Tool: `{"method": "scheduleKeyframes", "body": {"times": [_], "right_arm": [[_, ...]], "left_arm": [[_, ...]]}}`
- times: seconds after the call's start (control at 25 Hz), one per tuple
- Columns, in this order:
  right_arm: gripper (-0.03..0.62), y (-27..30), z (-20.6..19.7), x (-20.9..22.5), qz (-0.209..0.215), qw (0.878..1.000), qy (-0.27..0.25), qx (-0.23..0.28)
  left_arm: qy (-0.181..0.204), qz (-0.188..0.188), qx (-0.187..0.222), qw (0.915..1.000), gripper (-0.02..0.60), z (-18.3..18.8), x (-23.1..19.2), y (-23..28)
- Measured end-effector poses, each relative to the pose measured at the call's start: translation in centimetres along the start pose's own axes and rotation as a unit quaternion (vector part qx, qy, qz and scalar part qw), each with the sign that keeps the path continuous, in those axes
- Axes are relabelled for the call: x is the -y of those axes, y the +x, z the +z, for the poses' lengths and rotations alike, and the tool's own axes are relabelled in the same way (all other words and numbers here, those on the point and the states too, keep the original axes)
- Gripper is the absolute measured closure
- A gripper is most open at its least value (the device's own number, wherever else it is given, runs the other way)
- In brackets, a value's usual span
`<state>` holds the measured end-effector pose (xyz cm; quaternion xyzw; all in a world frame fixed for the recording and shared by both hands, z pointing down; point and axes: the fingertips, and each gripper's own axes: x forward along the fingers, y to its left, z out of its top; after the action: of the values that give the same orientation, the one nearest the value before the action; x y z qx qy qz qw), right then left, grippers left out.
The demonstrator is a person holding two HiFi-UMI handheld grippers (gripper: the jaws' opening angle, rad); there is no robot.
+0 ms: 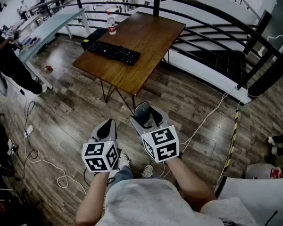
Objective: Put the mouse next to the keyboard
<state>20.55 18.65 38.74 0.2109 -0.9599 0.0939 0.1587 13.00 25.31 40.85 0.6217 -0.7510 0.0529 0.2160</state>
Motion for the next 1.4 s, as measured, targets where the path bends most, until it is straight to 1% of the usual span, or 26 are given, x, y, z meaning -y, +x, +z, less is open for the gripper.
{"method": "scheduleKeyframes", "body": {"times": [0.28, 0.64, 0.88, 1.4], "right_arm": [[0.290, 0.1, 0.1, 0.8, 0.004, 1.000, 0.016, 0.001], [0.290, -0.1, 0.1, 1.8, 0.000, 1.000, 0.014, 0.003], [0.290, -0.1, 0.1, 2.1, 0.002, 1.000, 0.015, 0.005], [0.290, 1.0, 0.3, 3.0, 0.004, 1.000, 0.018, 0.006]], "left_arm": [[0.001, -0.004, -0.002, 1.0000, 0.586, 0.4, 0.5, 0.8], [0.008, -0.013, 0.000, 0.9999, 0.586, 0.7, 1.6, 1.8], [0.010, -0.012, 0.000, 0.9999, 0.586, 0.7, 1.9, 2.0], [0.012, -0.013, -0.002, 0.9998, 0.586, 1.1, 1.7, 3.3]]}}
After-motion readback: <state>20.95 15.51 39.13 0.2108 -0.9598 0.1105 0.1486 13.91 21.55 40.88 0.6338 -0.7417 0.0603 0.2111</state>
